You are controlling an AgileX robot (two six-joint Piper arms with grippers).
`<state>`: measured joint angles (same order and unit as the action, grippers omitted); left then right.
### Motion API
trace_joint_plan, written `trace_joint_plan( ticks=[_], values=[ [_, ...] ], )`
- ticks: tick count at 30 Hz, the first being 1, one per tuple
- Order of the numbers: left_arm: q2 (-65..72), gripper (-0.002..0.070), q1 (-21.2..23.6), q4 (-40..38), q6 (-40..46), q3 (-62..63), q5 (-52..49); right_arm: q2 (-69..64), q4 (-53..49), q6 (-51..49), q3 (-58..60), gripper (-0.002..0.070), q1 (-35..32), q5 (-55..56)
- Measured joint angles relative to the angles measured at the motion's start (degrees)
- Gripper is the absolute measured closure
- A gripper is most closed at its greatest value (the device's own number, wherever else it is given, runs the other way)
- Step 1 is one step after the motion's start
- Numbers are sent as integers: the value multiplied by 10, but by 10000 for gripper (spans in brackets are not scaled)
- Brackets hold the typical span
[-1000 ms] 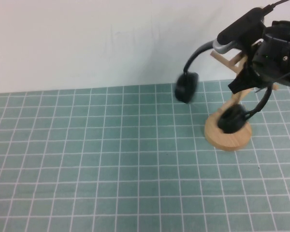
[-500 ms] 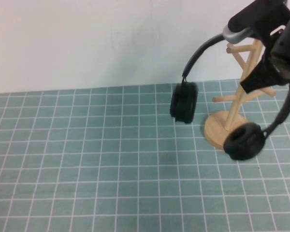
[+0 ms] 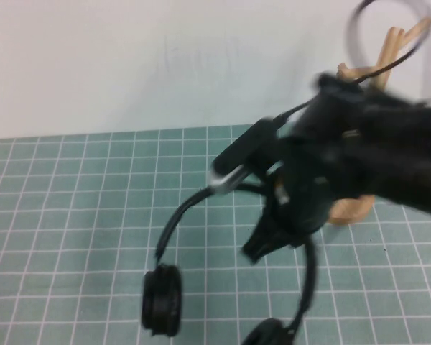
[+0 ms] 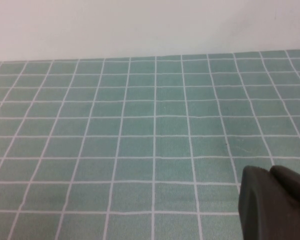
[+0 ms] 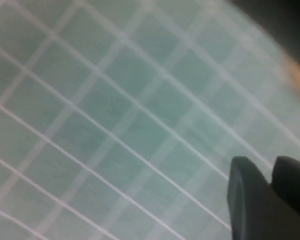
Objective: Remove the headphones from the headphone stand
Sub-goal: Place the headphones on the table
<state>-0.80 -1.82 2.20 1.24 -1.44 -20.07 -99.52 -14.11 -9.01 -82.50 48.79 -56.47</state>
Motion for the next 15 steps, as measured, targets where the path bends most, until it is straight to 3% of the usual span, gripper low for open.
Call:
trace_joint_plan(
  ticks=[7,15],
  values=[
    [0,679,0,0,0,0,0,-142,69,33,-92,685,-26,-11],
    [0,679,0,0,0,0,0,-219,78,32,-126,684,-55,12]
  ],
)
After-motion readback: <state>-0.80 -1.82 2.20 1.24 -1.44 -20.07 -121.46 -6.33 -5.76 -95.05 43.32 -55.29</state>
